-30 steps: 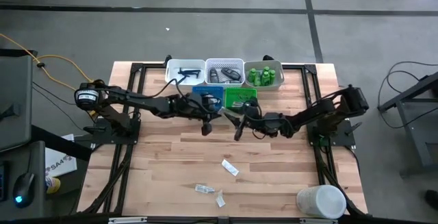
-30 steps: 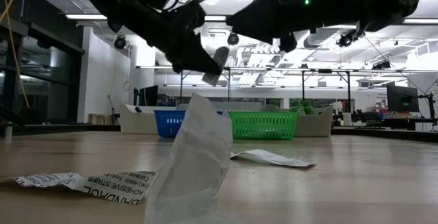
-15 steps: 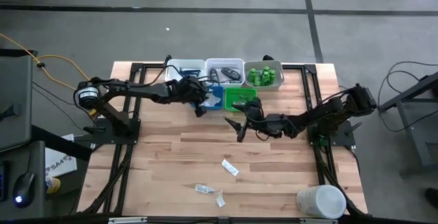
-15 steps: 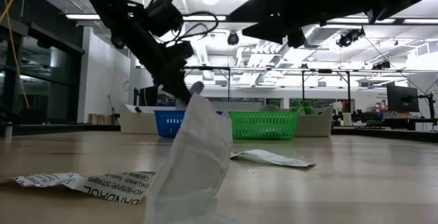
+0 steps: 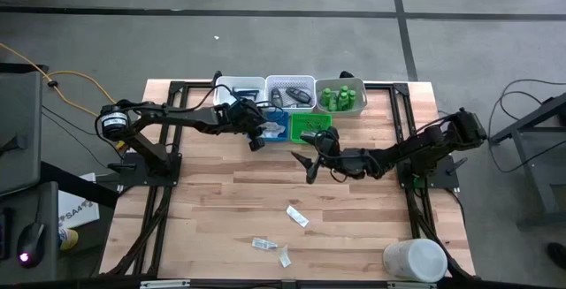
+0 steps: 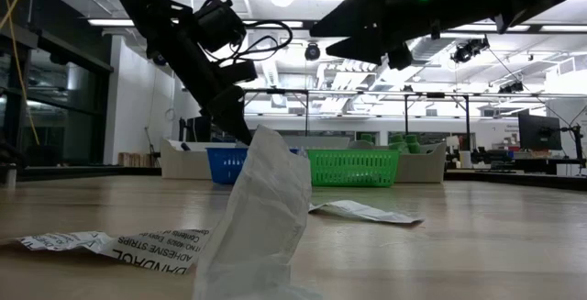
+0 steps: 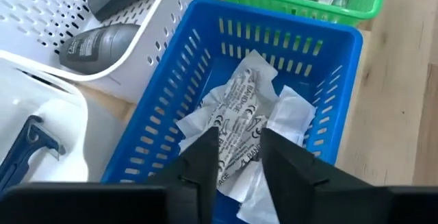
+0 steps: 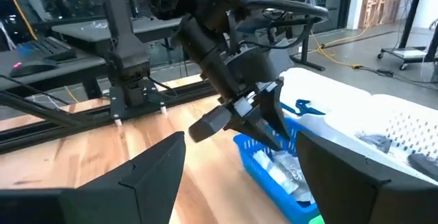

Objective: Pick & Place Travel size toiletries
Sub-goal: Put the white bandage pad into the blue basket

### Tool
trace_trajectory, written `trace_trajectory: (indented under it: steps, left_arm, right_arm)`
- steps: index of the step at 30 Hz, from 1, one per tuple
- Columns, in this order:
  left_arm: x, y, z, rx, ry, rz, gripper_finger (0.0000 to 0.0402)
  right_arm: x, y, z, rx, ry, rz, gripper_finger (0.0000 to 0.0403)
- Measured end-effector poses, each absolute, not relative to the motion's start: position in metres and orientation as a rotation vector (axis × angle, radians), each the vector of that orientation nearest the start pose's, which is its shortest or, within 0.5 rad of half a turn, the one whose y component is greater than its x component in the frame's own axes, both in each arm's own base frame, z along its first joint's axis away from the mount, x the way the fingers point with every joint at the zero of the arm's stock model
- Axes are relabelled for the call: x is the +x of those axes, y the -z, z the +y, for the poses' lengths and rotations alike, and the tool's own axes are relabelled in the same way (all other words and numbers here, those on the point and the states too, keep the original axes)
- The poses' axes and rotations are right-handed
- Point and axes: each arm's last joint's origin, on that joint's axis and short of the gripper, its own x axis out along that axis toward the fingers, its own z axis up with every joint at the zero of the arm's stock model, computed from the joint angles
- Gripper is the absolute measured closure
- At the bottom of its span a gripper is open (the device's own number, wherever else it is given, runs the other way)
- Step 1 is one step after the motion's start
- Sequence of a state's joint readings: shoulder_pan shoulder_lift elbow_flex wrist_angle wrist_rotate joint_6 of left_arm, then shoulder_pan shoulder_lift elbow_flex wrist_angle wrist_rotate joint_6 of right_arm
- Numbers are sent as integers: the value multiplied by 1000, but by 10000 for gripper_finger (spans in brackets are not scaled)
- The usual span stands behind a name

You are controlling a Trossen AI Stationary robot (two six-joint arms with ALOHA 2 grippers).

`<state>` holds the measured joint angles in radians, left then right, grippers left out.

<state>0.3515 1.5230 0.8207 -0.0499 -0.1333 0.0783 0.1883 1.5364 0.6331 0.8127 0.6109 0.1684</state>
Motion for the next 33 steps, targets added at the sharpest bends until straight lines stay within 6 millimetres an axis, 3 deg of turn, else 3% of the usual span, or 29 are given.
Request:
trace_trajectory:
  steps: [5, 11, 16, 25, 33]
  left_arm:
    - [283, -195, 107, -74, -427, 779, 265]
    - [281, -217, 97, -68, -397, 718, 270]
    - [276, -234, 81, -65, -359, 671, 280]
    - [268, -240, 60, -63, -323, 706, 282]
    - [262, -245, 56, -74, -327, 709, 282]
  right_arm:
    - [297, -195, 49, 100, 334, 143, 133]
    - [295, -184, 63, -11, 7, 293, 133]
    - [293, -178, 69, -53, -141, 396, 133]
    - [315, -198, 86, -230, -276, 659, 133]
    - [336, -184, 113, -415, -468, 710, 133]
